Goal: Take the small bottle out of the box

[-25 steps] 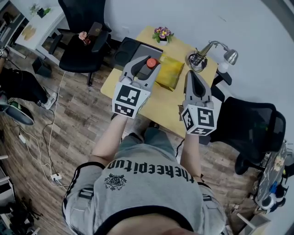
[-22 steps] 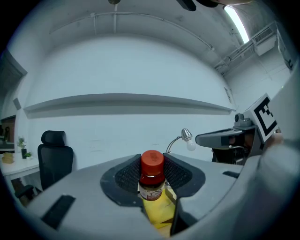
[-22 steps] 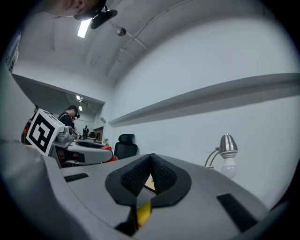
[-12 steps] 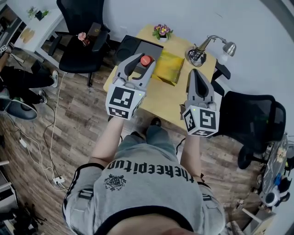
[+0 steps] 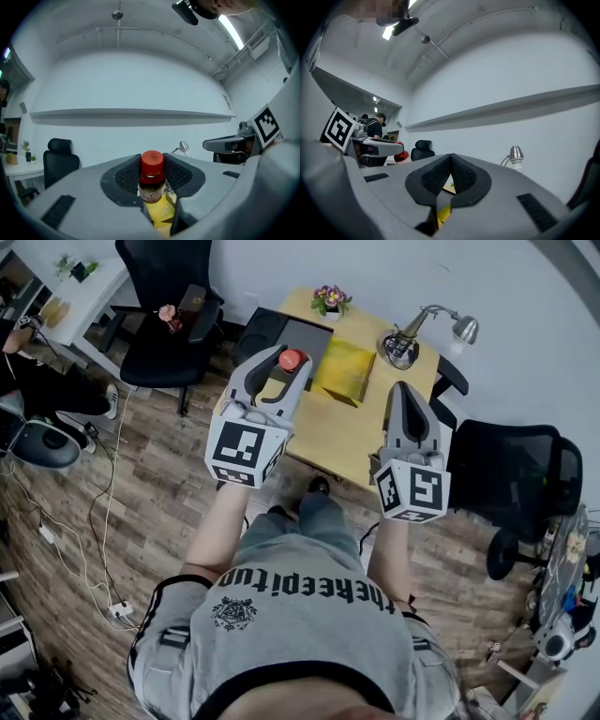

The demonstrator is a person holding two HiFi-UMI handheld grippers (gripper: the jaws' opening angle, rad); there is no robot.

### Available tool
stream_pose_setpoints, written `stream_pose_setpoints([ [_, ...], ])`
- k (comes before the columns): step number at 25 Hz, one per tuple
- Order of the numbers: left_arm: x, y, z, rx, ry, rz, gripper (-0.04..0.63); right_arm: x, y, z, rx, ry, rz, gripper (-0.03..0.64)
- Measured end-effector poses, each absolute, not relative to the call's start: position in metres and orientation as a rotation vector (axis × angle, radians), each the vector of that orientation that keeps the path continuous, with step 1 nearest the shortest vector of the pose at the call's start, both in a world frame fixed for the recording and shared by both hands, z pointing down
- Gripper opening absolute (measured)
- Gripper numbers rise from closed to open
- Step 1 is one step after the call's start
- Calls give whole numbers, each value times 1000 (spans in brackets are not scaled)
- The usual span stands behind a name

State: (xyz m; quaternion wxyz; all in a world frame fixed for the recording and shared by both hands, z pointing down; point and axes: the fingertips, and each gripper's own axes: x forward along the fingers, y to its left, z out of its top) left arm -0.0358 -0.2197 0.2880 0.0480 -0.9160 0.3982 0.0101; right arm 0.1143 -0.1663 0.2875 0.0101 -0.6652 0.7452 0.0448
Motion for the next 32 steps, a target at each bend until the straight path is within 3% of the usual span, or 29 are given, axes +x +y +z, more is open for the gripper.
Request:
stream_pose_setpoints([
  [32,-69,-205,285,-2788,1232,67,137,85,-153,284,-2072,2327,169,2],
])
